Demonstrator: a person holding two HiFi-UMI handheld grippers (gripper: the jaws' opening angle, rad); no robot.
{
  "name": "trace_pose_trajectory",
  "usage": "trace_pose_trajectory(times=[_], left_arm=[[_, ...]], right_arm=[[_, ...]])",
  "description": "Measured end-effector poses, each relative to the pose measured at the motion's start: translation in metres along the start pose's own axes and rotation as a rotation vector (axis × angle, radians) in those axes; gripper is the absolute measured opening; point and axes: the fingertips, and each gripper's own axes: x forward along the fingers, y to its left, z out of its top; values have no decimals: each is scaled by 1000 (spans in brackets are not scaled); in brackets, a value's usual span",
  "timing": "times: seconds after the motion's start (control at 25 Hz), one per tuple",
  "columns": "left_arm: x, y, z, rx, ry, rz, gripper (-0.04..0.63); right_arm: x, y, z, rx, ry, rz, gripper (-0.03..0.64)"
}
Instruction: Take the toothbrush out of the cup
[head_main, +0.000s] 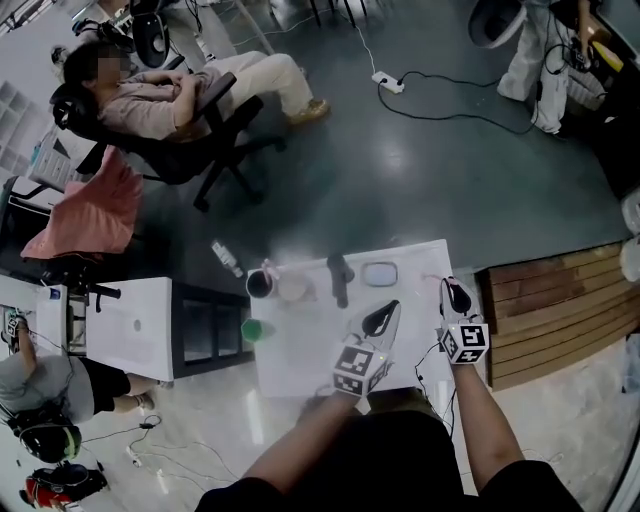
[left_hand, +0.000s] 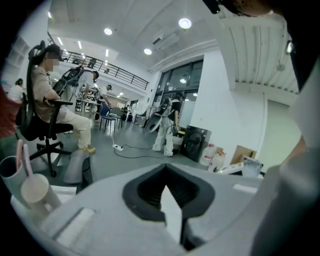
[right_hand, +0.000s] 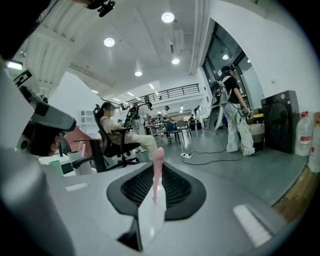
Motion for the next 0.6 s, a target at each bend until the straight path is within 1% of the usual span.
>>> trace_pose_trajectory(times=[0.12,0.28,0.4,0.6], left_arm=[[1,-4,-3,-7,6,-6,2],[-1,-6,-9,-10,16,-17,2],[-3,-4,-15,-16,25,-15,2],[-6,-9,-19,-12,28,-17,2]], right_arm=[[-11,-2,-15,49,13,1,54],[-21,-8,-37,91,44,-32,43],[-22,-13,-56,127,81,-57,37],[-30,-16,-85,220,148,-82,35]])
